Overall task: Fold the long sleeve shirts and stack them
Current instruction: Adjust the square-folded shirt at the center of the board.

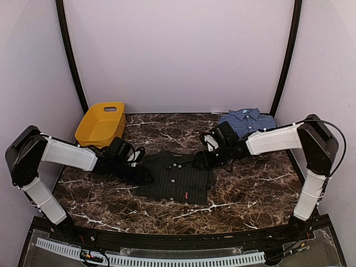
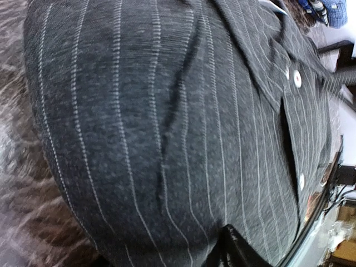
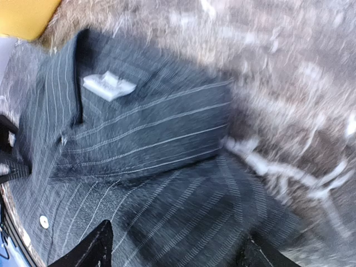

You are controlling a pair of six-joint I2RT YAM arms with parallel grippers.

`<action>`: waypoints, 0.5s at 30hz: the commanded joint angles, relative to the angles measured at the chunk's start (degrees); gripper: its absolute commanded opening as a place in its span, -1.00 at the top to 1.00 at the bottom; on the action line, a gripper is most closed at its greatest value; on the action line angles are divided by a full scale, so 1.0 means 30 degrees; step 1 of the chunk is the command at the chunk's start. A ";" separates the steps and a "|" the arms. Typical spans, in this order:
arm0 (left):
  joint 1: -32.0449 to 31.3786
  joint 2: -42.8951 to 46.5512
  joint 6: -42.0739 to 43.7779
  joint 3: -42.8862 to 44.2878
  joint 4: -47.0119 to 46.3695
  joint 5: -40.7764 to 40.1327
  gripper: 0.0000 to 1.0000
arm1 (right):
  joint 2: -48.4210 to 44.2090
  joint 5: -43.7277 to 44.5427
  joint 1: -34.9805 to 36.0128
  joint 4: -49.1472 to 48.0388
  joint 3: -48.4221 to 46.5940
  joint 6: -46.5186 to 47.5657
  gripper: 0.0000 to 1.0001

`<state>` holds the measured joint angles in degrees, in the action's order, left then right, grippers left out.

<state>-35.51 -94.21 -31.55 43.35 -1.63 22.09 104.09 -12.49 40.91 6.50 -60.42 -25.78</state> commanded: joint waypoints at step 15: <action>0.0087 0.2609 0.1901 0.3490 0.4326 -0.7130 -0.88 | -0.3553 0.7882 -0.7065 0.4724 -0.4823 0.2542 -0.64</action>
<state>-35.51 -86.83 -27.97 51.92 7.81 3.73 93.73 7.75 26.17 20.23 -70.76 -19.03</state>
